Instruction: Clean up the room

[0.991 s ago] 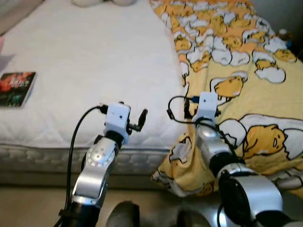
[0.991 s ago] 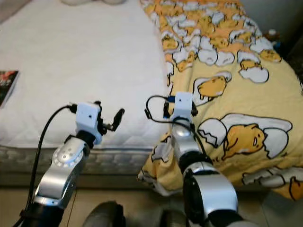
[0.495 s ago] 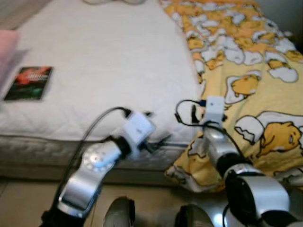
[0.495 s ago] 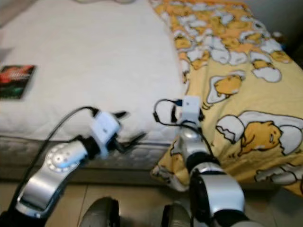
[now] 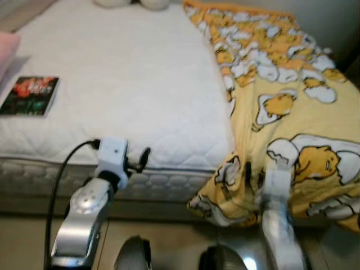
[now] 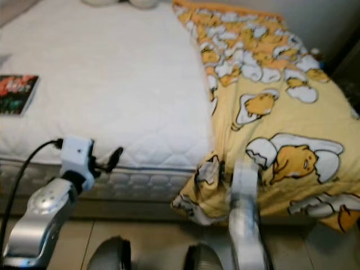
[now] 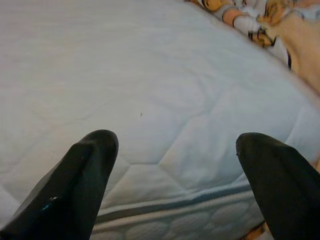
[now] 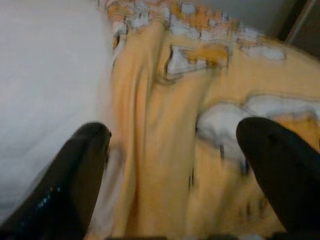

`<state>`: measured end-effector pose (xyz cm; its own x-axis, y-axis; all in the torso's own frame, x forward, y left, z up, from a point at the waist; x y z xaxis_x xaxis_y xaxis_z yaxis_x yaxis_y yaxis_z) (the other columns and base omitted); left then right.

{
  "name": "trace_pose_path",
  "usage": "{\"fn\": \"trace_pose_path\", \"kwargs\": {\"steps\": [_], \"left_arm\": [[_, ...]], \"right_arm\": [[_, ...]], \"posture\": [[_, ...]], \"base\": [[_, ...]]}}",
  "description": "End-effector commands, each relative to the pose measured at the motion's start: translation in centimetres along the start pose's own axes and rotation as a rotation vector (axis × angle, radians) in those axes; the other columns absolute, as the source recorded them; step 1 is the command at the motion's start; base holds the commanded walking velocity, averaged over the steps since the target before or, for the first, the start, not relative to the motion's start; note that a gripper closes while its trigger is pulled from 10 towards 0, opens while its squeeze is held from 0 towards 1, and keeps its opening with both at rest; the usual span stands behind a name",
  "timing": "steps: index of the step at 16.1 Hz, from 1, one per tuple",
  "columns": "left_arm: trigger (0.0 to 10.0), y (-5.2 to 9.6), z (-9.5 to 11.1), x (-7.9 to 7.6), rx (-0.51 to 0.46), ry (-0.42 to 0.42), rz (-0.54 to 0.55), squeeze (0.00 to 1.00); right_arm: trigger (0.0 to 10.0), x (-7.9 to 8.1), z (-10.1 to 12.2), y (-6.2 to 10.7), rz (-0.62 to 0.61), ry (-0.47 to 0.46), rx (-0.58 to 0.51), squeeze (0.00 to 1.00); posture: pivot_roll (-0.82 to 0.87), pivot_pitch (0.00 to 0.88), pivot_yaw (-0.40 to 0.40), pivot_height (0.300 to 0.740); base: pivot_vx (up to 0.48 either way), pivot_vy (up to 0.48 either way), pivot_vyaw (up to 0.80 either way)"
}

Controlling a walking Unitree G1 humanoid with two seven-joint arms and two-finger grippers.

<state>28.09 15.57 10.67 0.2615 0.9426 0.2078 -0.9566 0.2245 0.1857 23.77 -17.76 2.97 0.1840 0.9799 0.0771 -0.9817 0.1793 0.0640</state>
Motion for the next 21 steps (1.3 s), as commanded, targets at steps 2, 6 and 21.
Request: {"fn": "trace_pose_path", "kwargs": {"steps": [2,6,21], "left_arm": [[10.0,-0.9,0.7,-0.4,-0.048,0.008,-0.010,0.00],[10.0,-2.0,2.9,-0.7,-0.158,-0.029,0.016,0.00],[10.0,-2.8,8.0,-1.9,-0.367,-0.030,0.011,0.00]], "right_arm": [[10.0,0.9,3.7,2.9,0.105,0.008,-0.164,0.00],[10.0,0.5,5.9,3.0,0.049,-0.002,-0.192,0.00],[10.0,1.6,9.1,-2.0,0.037,-0.080,-0.233,0.00]], "posture": [[0.09,0.002,-0.063,0.699],[0.05,0.000,-0.042,0.699],[0.06,0.000,-0.033,0.699]], "base": [[0.000,0.000,0.00],[0.000,-0.232,0.00],[0.136,-0.184,0.19]]}}
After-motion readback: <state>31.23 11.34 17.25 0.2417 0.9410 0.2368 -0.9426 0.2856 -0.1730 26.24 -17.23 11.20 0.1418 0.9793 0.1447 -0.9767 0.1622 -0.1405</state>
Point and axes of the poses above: a point about 5 cm out from each wrist's last joint towards the gripper, its own y axis pointing back from the gripper into the wrist, its own z axis along the axis of the wrist's last joint, x = y × z, the point moved 2 cm from there along -y, pointing out of the wrist towards the gripper, and after that the axes turned 10 degrees about -y, right-handed, at the moved point
